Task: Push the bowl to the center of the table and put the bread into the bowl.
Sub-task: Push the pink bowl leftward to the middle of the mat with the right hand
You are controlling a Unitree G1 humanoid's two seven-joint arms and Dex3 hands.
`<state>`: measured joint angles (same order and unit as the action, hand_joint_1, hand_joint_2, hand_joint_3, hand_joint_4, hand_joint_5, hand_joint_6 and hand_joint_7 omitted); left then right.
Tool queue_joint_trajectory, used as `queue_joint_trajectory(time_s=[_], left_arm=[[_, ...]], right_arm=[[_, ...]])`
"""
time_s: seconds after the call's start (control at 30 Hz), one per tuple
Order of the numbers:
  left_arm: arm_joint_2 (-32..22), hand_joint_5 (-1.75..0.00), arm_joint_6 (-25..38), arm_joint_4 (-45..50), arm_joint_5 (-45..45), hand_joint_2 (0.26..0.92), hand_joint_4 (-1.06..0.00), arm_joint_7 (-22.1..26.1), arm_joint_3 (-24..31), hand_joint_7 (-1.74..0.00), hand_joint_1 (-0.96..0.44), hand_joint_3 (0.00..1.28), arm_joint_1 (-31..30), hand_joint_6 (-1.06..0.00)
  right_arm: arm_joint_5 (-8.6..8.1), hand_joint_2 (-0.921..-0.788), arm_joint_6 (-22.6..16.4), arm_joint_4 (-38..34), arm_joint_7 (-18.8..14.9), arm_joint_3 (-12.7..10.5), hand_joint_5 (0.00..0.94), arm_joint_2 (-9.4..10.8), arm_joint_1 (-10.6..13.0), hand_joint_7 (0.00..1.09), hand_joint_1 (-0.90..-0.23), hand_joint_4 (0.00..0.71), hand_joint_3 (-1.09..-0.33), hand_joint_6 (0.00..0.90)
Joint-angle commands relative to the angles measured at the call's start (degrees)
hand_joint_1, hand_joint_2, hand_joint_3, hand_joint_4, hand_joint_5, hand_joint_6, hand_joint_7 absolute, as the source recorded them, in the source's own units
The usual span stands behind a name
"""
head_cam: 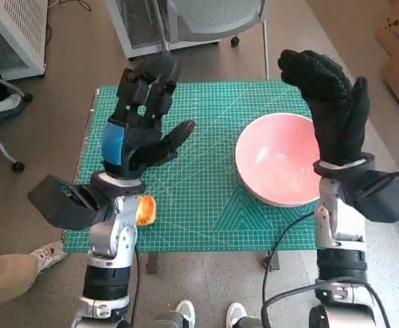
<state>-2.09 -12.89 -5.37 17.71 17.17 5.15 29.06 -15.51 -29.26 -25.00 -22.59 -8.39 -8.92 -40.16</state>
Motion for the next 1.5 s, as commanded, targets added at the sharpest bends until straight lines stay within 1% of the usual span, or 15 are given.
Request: queue_joint_trajectory(time_s=[0.03,0.2,0.4,0.6,0.67,0.83,0.97,1.07,1.17,1.27,1.37,1.43,1.5], left_arm=[[-0.18,-0.19,-0.96,-0.02,-0.93,0.855,-0.14,0.14,-0.37,-0.80,-0.13,0.33,0.87,0.00],[-0.23,-0.19,-1.20,-0.06,-1.08,0.856,-0.14,0.10,-0.39,-0.79,-0.13,0.33,0.79,0.00],[-0.31,-0.19,-1.34,-0.09,-1.17,0.857,-0.14,0.15,-0.31,-0.80,-0.13,0.33,0.73,0.00],[-0.36,-0.19,-1.36,-0.11,-1.19,0.858,-0.14,0.15,-0.16,-0.80,-0.13,0.33,0.68,0.00],[-0.36,-0.19,-1.32,-0.04,-1.21,0.859,-0.14,0.14,-0.14,-0.80,-0.13,0.33,0.65,0.00],[-0.29,-0.19,-1.19,0.00,-1.12,0.860,-0.14,0.06,-0.10,-0.79,-0.13,0.33,0.63,0.00],[-0.31,-0.19,-1.07,0.08,-1.01,0.860,-0.14,0.06,0.02,-0.79,-0.13,0.33,0.57,0.00],[-0.33,-0.19,-0.98,0.12,-0.87,0.860,-0.14,0.06,0.14,-0.79,-0.13,0.33,0.54,0.00],[-0.31,-0.19,-0.97,0.09,-0.79,0.860,-0.14,0.11,0.20,-0.79,-0.13,0.33,0.49,0.00],[-0.16,-0.19,-0.86,0.26,-0.65,0.861,-0.13,0.09,0.17,-0.79,-0.13,0.33,0.40,0.00],[-0.16,-0.19,-0.83,0.31,-0.52,0.861,-0.13,0.18,0.22,-0.80,-0.13,0.33,0.33,0.00],[0.00,-0.19,-0.71,0.29,-0.41,0.861,-0.13,0.21,0.15,-0.80,-0.13,0.33,0.36,0.00],[0.07,-0.19,-0.70,0.23,-0.36,0.861,-0.13,0.21,0.13,-0.80,-0.13,0.33,0.36,0.00]], right_arm=[[-0.01,-0.921,0.68,-1.17,-0.89,0.06,0.000,-0.45,-0.15,0.00,-0.537,0.400,-0.540,0.449],[-0.54,-0.921,1.10,-1.20,-1.31,-0.15,0.000,-0.42,-0.18,0.00,-0.534,0.399,-0.541,0.449],[-0.61,-0.921,0.90,-0.26,-1.37,-0.71,0.000,-0.99,0.34,0.00,-0.528,0.400,-0.540,0.450],[-1.44,-0.921,0.66,-0.84,-1.08,-2.97,0.002,-2.91,0.35,0.00,-0.530,0.403,-0.542,0.451],[-1.27,-0.921,0.36,-1.00,-0.70,-3.54,0.002,-3.39,0.34,0.00,-0.531,0.404,-0.543,0.450],[-0.90,-0.921,-1.94,-3.21,0.65,-6.27,0.002,-5.62,0.42,0.00,-0.534,0.404,-0.548,0.442],[-1.37,-0.921,-4.54,-8.29,0.80,-8.92,0.000,-7.98,-0.20,0.00,-0.539,0.393,-0.546,0.432],[-1.81,-0.921,-6.54,-13.49,0.74,-10.90,0.000,-9.79,-0.95,0.00,-0.537,0.380,-0.542,0.426],[-2.11,-0.921,-7.87,-17.18,0.45,-12.03,0.000,-10.81,-1.60,0.00,-0.524,0.376,-0.538,0.423],[-1.63,-0.921,-8.90,-22.66,1.55,-13.44,0.000,-12.86,-2.06,0.00,-0.509,0.362,-0.549,0.408],[-1.59,-0.921,-9.84,-25.58,1.75,-13.86,0.000,-13.60,-2.62,0.00,-0.504,0.345,-0.560,0.400],[-0.95,-0.921,-9.85,-29.48,3.18,-14.34,0.000,-14.67,-2.97,0.00,-0.501,0.342,-0.568,0.395],[-0.53,-0.921,-9.93,-32.31,4.16,-14.56,0.000,-15.31,-3.28,0.00,-0.495,0.338,-0.576,0.390]])
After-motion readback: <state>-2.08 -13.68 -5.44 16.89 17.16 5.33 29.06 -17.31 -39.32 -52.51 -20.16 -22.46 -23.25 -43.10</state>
